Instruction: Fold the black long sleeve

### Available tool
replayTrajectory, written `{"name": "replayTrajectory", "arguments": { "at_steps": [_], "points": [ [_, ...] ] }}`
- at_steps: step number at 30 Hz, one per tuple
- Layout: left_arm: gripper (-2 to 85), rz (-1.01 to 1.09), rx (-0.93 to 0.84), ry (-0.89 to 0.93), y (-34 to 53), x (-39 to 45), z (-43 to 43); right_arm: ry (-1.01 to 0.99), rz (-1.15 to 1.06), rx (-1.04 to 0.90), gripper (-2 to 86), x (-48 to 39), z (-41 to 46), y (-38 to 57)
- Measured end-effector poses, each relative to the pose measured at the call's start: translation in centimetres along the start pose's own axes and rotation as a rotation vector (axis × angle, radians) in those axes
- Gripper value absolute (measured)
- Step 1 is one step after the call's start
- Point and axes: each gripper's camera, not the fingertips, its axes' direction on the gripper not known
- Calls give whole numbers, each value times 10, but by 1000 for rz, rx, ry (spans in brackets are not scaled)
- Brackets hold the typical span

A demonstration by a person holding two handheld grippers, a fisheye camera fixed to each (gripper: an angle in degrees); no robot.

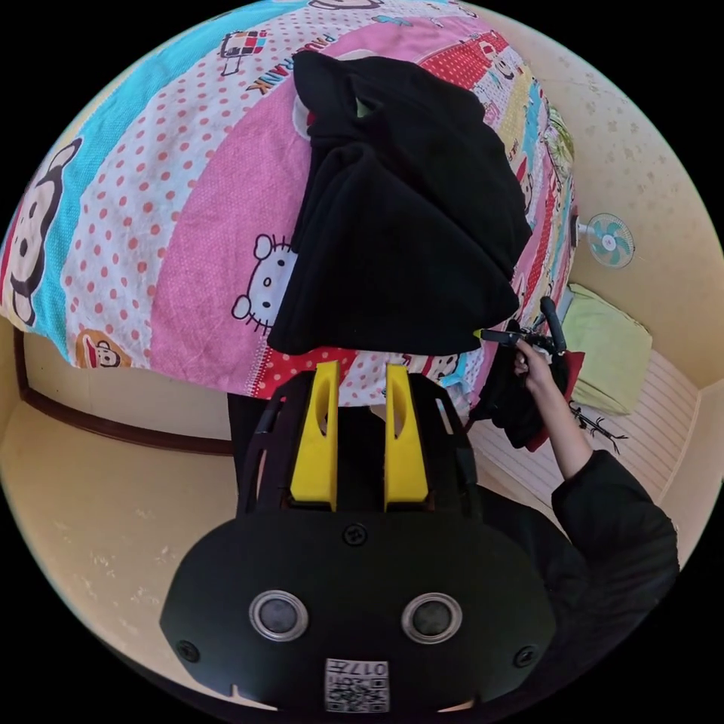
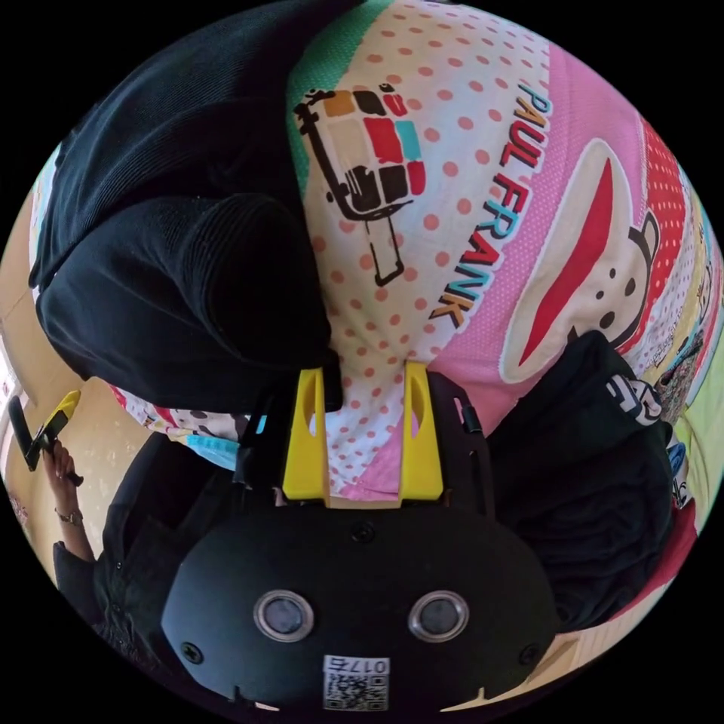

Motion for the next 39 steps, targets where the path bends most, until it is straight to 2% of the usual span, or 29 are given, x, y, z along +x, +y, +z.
{"name": "replayTrajectory", "arguments": {
  "at_steps": [9,14,18,21,25,28,32,36,39],
  "points": [
    [99,-123,100,94,-16,-20,-19,7,-60,-33,137,-13,14,-3],
    [99,-104,105,64,-15,-7,-26,35,-202,57,45,-52,-6,34],
    [100,-117,83,54,-19,-6,-21,424,-306,98,28,-116,-11,82],
    [100,-135,76,60,-20,-3,-16,745,-365,239,21,-163,-15,119],
    [100,-128,59,49,-21,11,-9,888,-439,472,15,-205,-31,166],
    [100,-112,37,31,-22,27,1,1011,-479,559,13,-223,-33,186],
    [100,-109,25,44,-22,46,11,1086,-491,531,12,-231,-33,194],
    [100,-103,16,49,-23,60,18,1042,-495,466,13,-231,-37,198],
    [100,-109,15,48,-23,64,22,957,-502,321,17,-223,-29,190]
  ]
}}
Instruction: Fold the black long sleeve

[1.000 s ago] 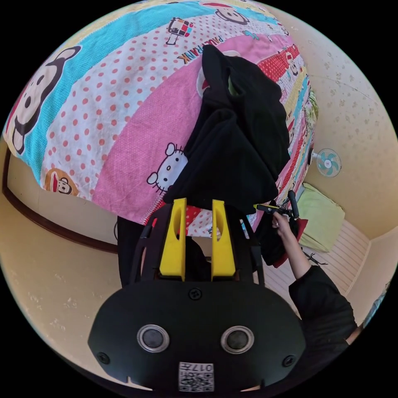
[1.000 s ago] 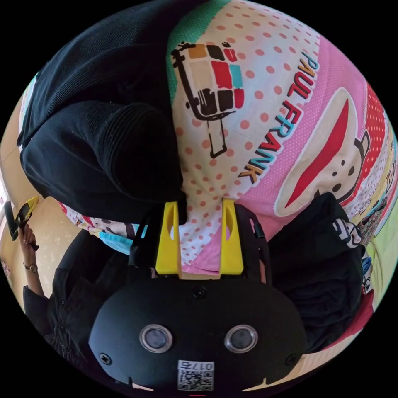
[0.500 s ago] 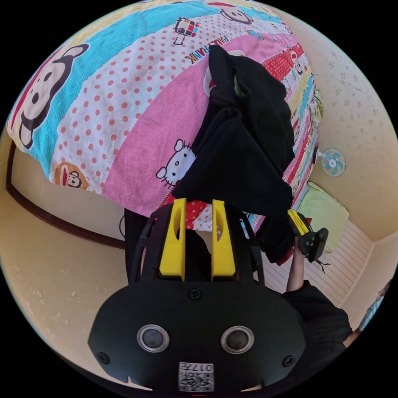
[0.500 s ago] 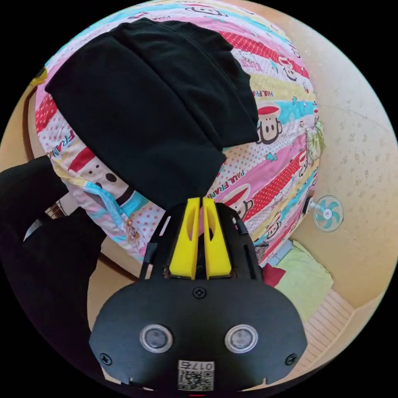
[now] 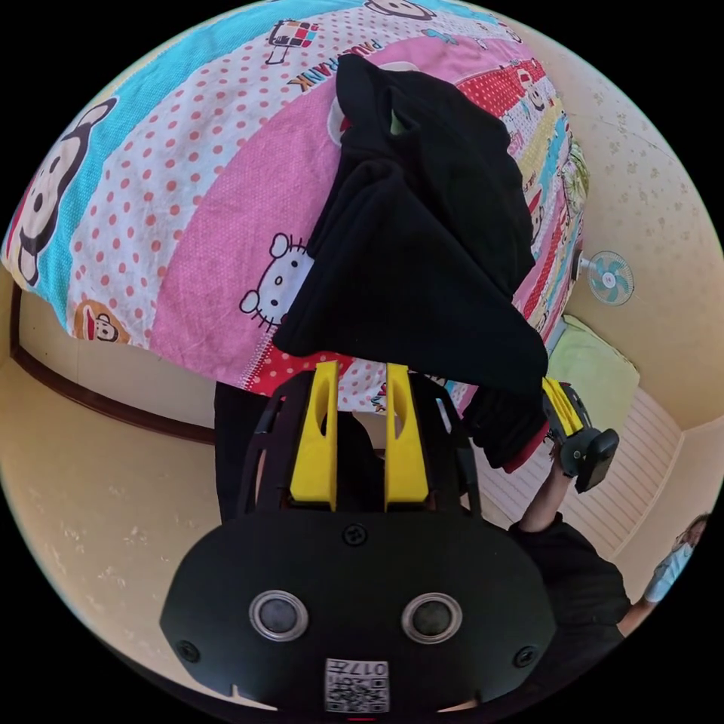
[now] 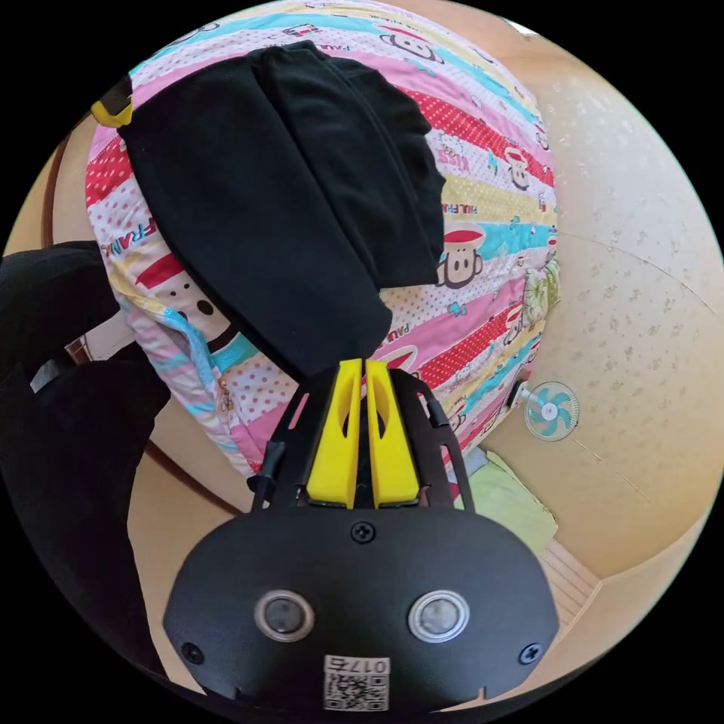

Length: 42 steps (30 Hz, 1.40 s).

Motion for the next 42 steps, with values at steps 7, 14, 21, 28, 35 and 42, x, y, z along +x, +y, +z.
{"name": "replayTrajectory", "arguments": {
  "at_steps": [7,14,21,28,35,42],
  "points": [
    [134,-19,70,-9,4,-9,-10,-713,329,-20,55,58,98,36],
    [160,36,168,-113,-3,-14,-12,-1183,747,98,132,85,186,87],
    [133,80,-26,-259,-9,-3,38,-1202,722,14,120,37,225,73],
    [49,250,-114,-61,30,15,-8,-1239,545,47,39,73,167,114],
    [42,383,138,374,122,28,-160,-1377,452,192,33,145,73,176],
    [42,442,99,332,189,40,-203,-1418,495,276,30,182,24,261]
  ]
}}
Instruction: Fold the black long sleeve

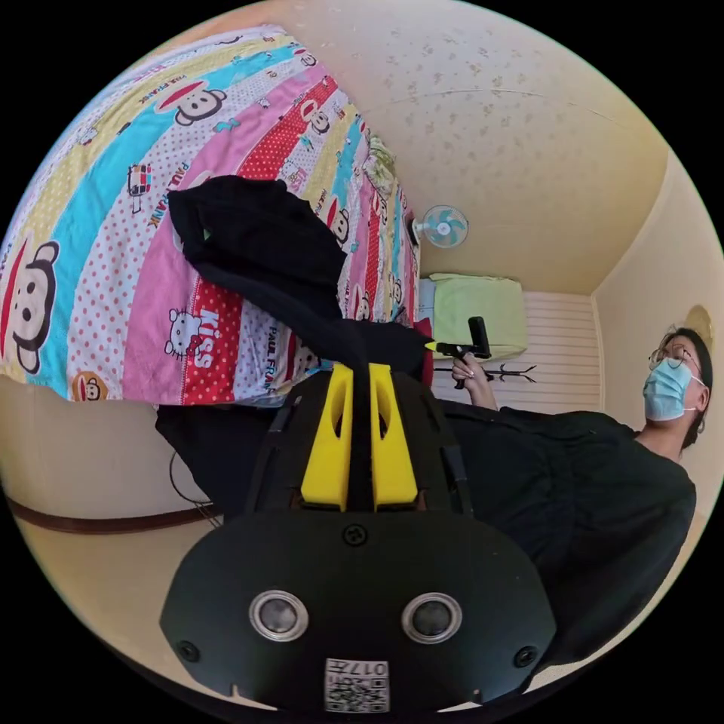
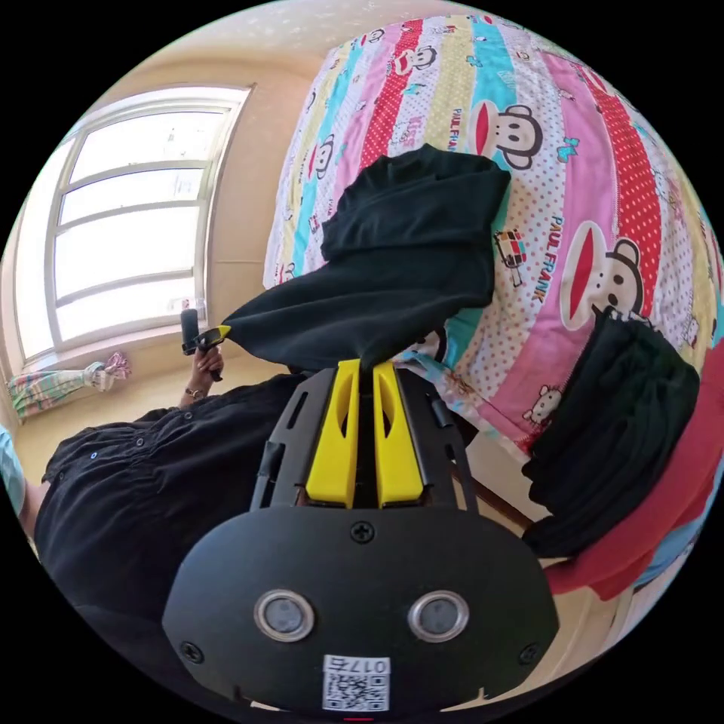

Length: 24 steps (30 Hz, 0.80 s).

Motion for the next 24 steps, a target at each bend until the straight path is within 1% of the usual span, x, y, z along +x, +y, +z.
{"name": "replayTrajectory", "arguments": {
  "at_steps": [2,3,5,7,9,10,11,13,15,18,21,23,24],
  "points": [
    [42,-72,-4,37,21,-15,3,14,41,-57,30,4,6,24],
    [41,-126,22,68,34,-27,3,3,70,-76,30,9,9,39],
    [41,-202,86,125,48,-47,1,-42,119,-44,31,21,10,56],
    [41,-246,149,175,46,-64,0,-175,194,8,33,45,8,51],
    [41,-271,180,196,12,-77,-1,-209,190,70,34,54,-3,25],
    [41,-268,174,186,-2,-78,-1,-192,174,100,35,56,-14,-2],
    [41,-243,159,165,-37,-79,-2,-180,169,114,36,56,-20,-17],
    [43,-223,154,141,-94,-81,-7,-129,141,176,40,56,-46,-89],
    [51,-205,208,80,-172,-82,-25,-85,113,226,45,51,-64,-145],
    [99,-213,291,32,-244,-97,-52,15,121,268,64,42,-83,-223],
    [120,-241,376,-44,-267,-120,-74,121,159,260,95,36,-86,-260],
    [123,-235,382,-99,-265,-138,-74,198,160,226,106,37,-70,-269],
    [124,-251,354,-141,-260,-157,-66,235,171,184,112,43,-52,-271]
  ]
}}
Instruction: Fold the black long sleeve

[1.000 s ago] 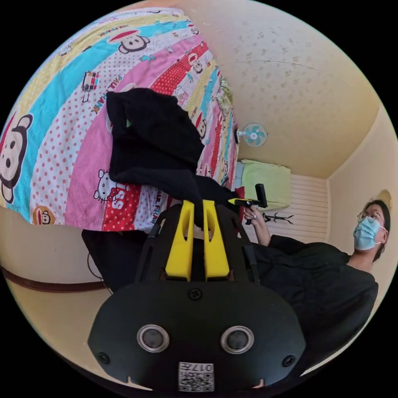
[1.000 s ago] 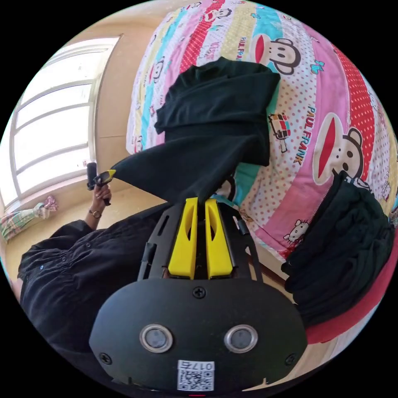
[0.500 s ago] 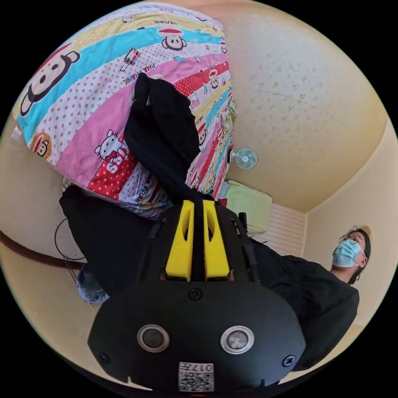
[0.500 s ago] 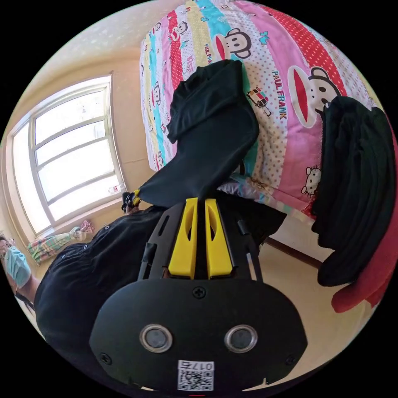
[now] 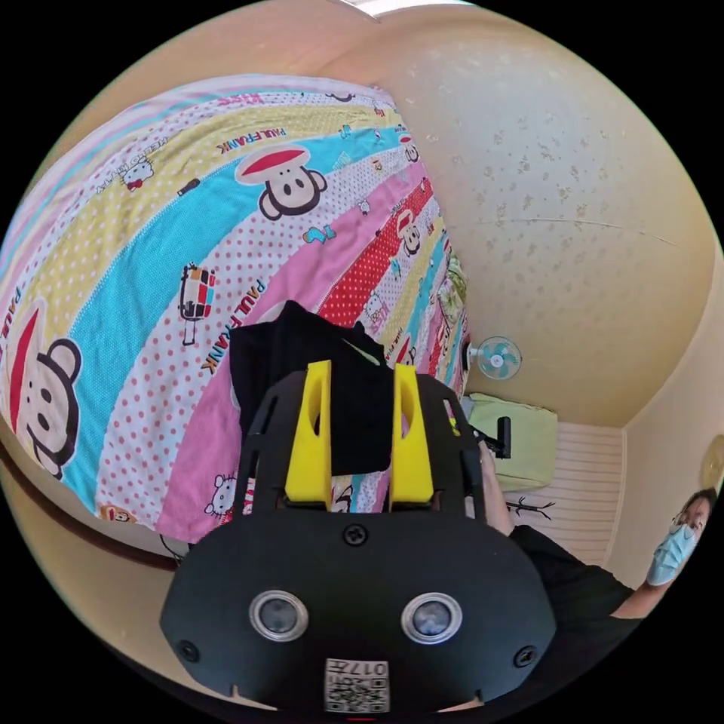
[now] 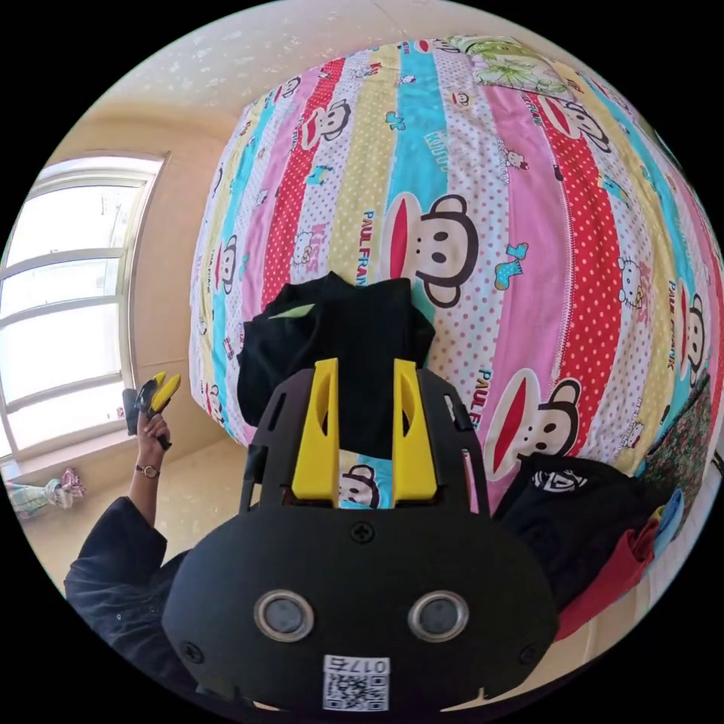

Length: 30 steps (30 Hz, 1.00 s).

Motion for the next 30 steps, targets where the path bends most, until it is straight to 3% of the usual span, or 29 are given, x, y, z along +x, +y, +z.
{"name": "replayTrajectory", "arguments": {
  "at_steps": [4,9,11,15,19,25,30],
  "points": [
    [143,-102,-99,-130,31,-74,36,49,77,-99,124,20,71,17],
    [172,-255,-233,-66,69,-169,96,56,152,-243,108,39,133,33],
    [174,-246,-201,-62,71,-178,102,97,156,-304,96,39,142,33],
    [171,-289,-214,-72,64,-199,121,329,105,-290,61,17,119,25],
    [144,-293,-260,-145,56,-214,127,482,90,-538,18,22,154,10],
    [127,-347,-266,-75,57,-257,111,310,127,-774,5,73,227,35],
    [126,-345,-270,-65,65,-296,106,260,130,-698,4,86,219,37]
  ]
}}
